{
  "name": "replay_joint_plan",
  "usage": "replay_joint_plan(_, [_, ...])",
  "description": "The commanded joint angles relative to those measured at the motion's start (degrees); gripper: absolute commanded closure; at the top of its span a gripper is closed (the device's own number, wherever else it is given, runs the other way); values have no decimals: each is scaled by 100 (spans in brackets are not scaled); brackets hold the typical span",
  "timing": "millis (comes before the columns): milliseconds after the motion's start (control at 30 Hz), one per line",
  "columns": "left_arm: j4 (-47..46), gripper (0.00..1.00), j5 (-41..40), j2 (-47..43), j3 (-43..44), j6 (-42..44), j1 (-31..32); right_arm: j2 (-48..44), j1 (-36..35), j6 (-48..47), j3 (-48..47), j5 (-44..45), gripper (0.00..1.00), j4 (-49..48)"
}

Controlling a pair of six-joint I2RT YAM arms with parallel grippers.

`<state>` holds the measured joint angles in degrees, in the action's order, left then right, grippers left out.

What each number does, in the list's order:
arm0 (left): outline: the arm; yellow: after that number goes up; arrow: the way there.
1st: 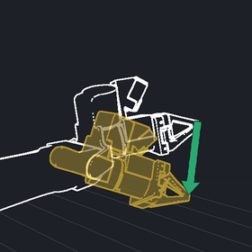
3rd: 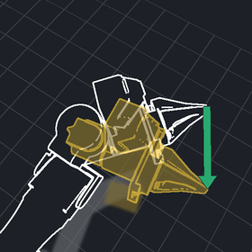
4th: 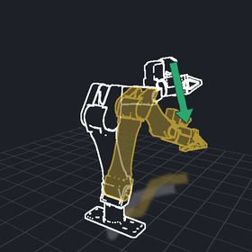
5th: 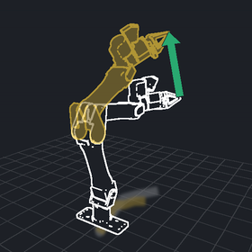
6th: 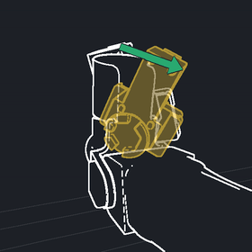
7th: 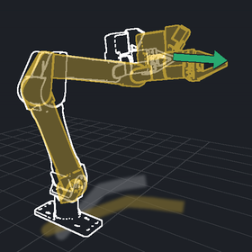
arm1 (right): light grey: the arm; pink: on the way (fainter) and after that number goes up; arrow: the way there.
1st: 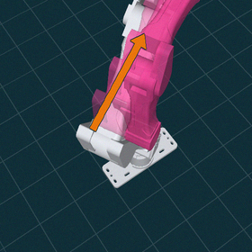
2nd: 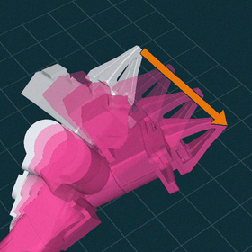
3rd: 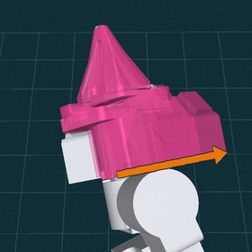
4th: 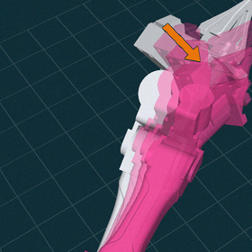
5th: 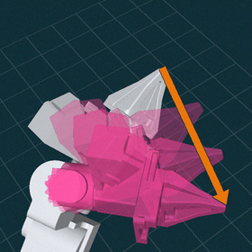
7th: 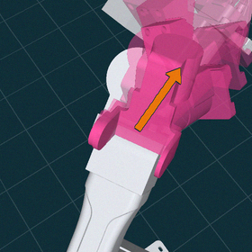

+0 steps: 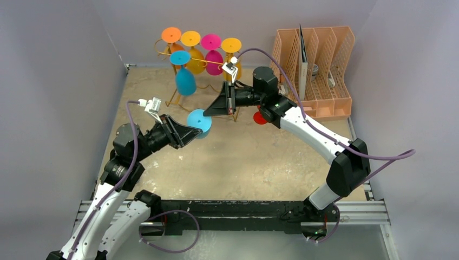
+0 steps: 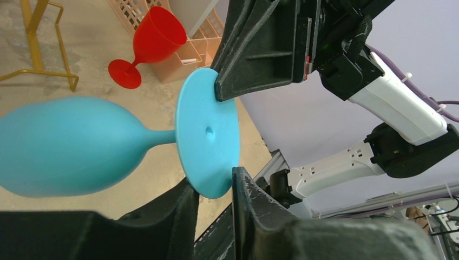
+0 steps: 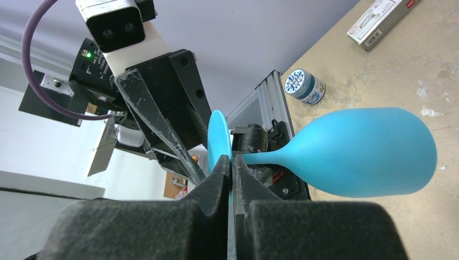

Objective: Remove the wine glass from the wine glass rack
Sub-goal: Place the wine glass at the center of the board.

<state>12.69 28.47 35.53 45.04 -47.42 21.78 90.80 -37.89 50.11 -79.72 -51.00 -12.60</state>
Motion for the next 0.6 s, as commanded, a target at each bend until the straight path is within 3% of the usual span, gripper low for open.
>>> replay_joint_plan(0, [-359,78,-86,-35,-39,-5,-16,-1,-34,-132,-97,-84,100,9])
replay_joint_plan(233, [-389,90,-85,-14,-48,-9,-15,-70,-37,-481,-131,-132,100,354])
replay_joint_plan(433, [-378,67,-178,-28,-46,-49,-12,-94,-37,-509,-113,-230,100,308])
replay_joint_plan(567, [-361,66,-256,-74,-80,-89,-16,-89,-34,-438,-81,-326,100,197])
